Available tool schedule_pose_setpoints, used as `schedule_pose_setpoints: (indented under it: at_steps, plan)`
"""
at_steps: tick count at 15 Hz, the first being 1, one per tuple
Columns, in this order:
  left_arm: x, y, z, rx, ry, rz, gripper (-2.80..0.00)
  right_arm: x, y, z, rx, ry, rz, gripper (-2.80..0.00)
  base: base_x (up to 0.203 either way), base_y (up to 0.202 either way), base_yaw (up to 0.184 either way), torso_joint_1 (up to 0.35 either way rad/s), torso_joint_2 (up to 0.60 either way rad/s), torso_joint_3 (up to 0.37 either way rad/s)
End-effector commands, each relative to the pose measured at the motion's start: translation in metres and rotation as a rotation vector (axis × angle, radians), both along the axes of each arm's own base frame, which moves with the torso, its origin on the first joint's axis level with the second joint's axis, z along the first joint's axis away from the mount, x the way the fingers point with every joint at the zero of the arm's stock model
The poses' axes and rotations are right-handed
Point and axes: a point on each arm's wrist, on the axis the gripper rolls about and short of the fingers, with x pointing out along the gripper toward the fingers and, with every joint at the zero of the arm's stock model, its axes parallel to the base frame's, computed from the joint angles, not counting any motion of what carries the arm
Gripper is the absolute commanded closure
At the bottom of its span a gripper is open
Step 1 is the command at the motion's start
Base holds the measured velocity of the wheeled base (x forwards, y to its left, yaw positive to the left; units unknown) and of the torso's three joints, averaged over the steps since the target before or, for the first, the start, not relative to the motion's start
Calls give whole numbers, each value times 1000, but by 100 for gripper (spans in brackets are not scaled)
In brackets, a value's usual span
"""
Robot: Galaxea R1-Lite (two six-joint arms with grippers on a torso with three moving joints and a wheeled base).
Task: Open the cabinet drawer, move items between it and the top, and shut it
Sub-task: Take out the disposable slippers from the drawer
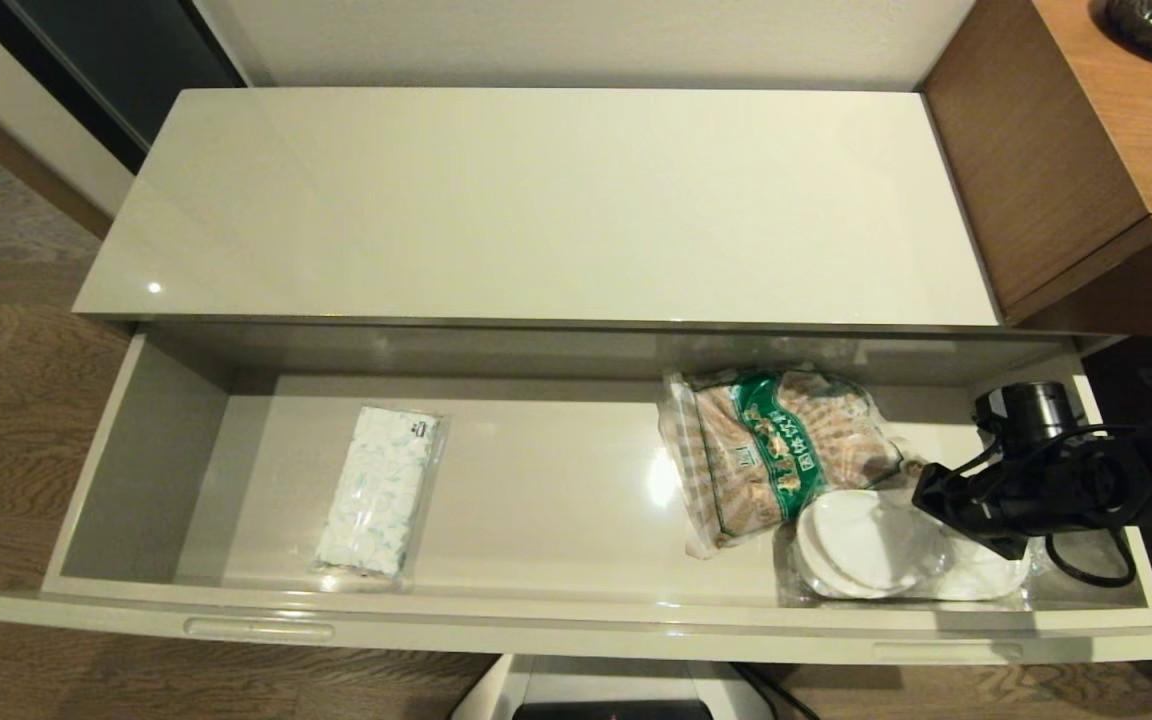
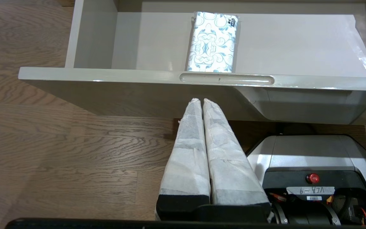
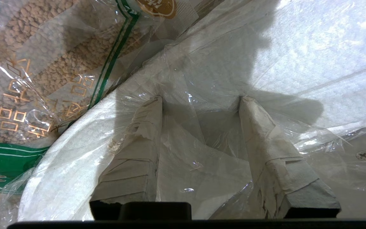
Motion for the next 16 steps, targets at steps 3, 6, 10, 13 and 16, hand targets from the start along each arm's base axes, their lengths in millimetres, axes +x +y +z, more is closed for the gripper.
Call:
schedule_pose_setpoints:
  at_steps: [3, 6, 10, 13, 16]
  plan:
    - [0, 0, 0, 0, 1, 0, 0, 1, 0, -8, 3, 19, -3, 0, 0, 0, 0, 0, 0, 0]
    - [0, 0, 0, 0, 1, 0, 0, 2, 0, -11, 6, 26, -3, 0, 0, 0, 0, 0, 0, 0]
    - [0, 0, 0, 0, 1, 0, 0, 1, 0, -8, 4, 19, -1, 0, 0, 0, 0, 0, 0, 0]
    - [0, 0, 0, 0, 1, 0, 0, -4, 2, 29, 9, -70, 9, 0, 0, 0, 0, 0, 0, 0]
    - [0, 0, 0, 0, 1, 0, 0, -24, 10, 88, 19, -182, 41, 0, 0, 0, 0, 0, 0, 0]
